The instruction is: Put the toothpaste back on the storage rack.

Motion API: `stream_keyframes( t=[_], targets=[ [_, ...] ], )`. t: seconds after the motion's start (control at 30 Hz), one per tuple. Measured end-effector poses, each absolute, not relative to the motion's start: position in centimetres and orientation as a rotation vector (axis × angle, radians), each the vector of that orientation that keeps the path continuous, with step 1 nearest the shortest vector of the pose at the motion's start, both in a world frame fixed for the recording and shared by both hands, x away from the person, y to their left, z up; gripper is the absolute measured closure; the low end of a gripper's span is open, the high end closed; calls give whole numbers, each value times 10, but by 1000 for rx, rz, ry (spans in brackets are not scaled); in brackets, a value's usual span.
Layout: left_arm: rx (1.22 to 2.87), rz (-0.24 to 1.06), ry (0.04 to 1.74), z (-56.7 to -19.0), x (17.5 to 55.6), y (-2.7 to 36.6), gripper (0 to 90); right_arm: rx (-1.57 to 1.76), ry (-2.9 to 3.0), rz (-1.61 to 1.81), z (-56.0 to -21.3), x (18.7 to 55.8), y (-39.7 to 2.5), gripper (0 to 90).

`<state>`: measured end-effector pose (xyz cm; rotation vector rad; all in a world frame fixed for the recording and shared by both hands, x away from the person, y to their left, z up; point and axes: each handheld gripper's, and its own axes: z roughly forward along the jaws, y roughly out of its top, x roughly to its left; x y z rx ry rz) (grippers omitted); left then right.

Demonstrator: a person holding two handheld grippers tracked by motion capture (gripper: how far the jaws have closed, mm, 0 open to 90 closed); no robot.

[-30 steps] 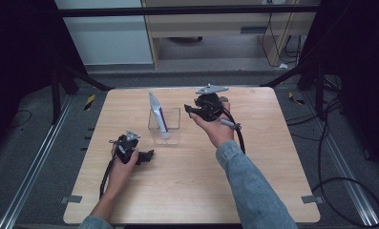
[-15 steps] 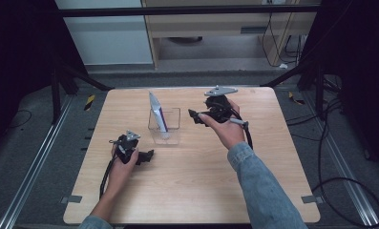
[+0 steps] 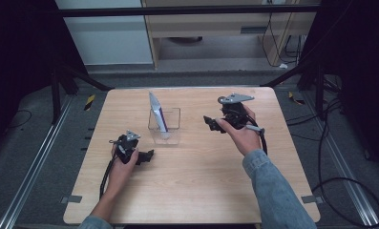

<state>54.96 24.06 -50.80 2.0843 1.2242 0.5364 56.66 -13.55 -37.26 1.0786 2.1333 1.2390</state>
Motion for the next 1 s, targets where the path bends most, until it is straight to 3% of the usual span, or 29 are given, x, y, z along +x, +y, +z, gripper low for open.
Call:
stream_keyframes(
  t=[0.23,0.53,1.0],
  targets=[
    [2084,537,1225,-508,549,241,0,1133,2111,1212,-386,564,-163,115],
    [2083,537,1225,-508,549,240,0,1157,2125,1074,-396,565,-188,204],
    [2083,540,1226,-508,549,240,0,1209,2093,1017,-430,551,-231,182]
  ],
)
